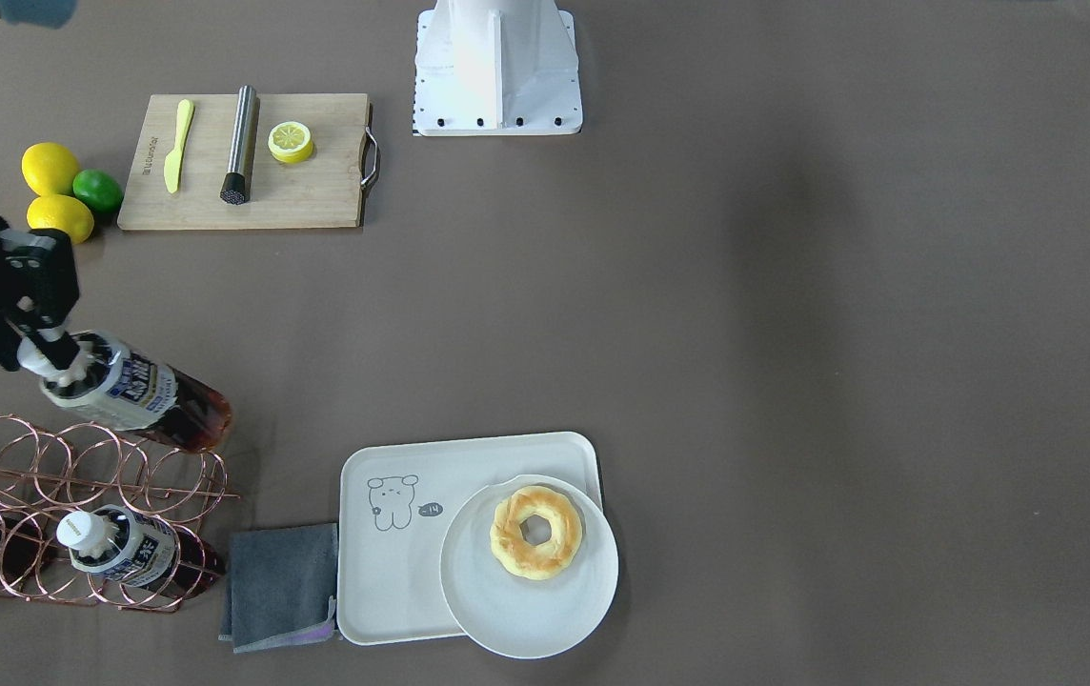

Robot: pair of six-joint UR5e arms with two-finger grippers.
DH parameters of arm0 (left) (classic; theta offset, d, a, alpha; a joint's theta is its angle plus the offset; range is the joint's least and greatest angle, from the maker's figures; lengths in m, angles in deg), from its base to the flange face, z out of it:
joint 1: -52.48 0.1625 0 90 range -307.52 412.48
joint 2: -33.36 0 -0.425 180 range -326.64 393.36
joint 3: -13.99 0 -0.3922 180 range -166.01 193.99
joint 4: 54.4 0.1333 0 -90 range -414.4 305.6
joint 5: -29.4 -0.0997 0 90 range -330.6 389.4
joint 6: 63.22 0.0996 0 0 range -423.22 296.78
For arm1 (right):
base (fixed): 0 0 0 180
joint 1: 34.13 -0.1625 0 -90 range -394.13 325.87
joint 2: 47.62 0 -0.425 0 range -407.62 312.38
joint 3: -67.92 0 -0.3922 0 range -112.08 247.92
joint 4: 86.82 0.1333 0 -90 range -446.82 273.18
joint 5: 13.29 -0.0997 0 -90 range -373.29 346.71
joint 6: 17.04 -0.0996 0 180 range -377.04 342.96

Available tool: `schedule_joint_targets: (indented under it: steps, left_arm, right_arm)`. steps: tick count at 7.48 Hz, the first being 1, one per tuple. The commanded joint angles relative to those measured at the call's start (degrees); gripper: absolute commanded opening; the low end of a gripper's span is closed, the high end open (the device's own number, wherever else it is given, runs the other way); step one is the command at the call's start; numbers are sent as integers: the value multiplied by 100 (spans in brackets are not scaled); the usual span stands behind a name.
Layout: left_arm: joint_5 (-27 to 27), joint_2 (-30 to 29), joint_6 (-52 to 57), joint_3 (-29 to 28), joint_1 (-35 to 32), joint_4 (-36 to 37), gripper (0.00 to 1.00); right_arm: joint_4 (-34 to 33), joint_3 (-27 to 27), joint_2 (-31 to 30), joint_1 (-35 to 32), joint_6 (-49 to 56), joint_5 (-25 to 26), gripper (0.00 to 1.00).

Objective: Place tea on tray
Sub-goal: 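Grasp the tea bottle with the right gripper and lift it from the rack, then carry the bottle toward the tray and lower it onto the table beside it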

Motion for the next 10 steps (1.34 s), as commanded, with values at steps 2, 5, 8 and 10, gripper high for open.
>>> schedule_joint_targets:
  steps: [2, 5, 8, 10]
  left_arm:
    - [0, 0, 9, 1, 0, 0, 99]
    - [0, 0, 9, 1, 0, -9, 99]
    - [9, 0, 9, 10, 0, 0, 99]
    - [9, -9, -9, 10, 0, 18, 99]
  right_arm:
    - [-206, -178, 1009, 1601, -1827, 1074, 0]
    - [-505, -950, 2055, 2719, -2804, 1937, 0]
    - [-584, -1575, 2190, 3170, -2825, 2263, 0]
    - [-655, -1673, 2207, 3275, -2789, 2378, 0]
